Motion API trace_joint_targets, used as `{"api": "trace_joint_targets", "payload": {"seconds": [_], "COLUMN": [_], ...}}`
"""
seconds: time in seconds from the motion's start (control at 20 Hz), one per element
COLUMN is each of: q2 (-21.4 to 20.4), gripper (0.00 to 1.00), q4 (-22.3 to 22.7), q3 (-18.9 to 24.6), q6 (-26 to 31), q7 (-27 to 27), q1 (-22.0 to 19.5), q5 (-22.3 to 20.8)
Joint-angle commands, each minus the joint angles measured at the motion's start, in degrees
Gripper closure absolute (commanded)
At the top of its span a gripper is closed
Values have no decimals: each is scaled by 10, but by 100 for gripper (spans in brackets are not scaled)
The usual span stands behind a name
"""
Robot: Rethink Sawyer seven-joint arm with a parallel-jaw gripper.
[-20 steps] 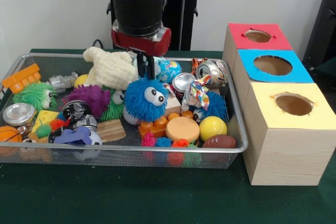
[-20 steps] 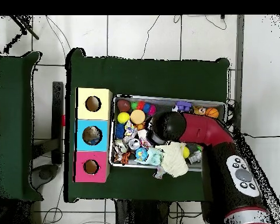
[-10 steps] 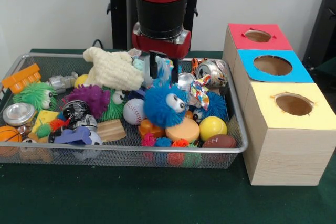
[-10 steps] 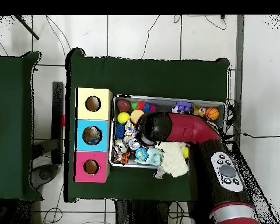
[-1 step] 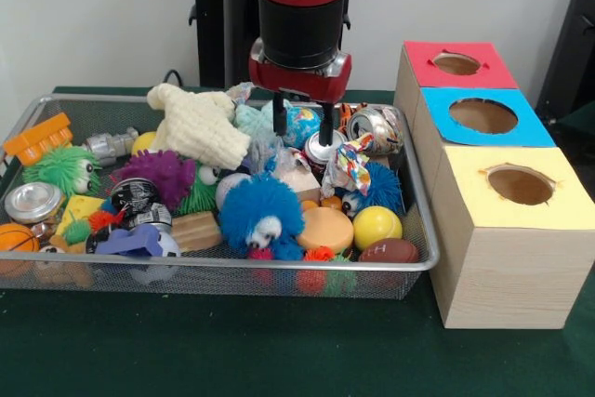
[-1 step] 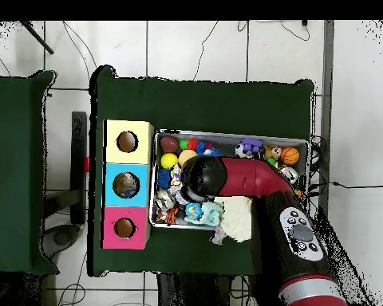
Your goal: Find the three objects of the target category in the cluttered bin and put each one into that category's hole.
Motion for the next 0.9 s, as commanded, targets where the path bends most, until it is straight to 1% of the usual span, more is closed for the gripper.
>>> {"api": "trace_joint_targets", "payload": {"seconds": [0.05, 0.3, 0.6, 0.75, 0.9], "q2": [30, 60, 62, 68, 77], "gripper": [0, 0, 0, 0, 0], "q4": [4, -3, 2, 10, 32], "q3": [-19, -18, -16, -8, 8], "q6": [-70, -102, -101, -106, -123], "q7": [61, 31, -20, -32, -47], "q1": [-4, -23, -51, -63, -82], "q5": [-12, -29, -50, -58, -69]}}
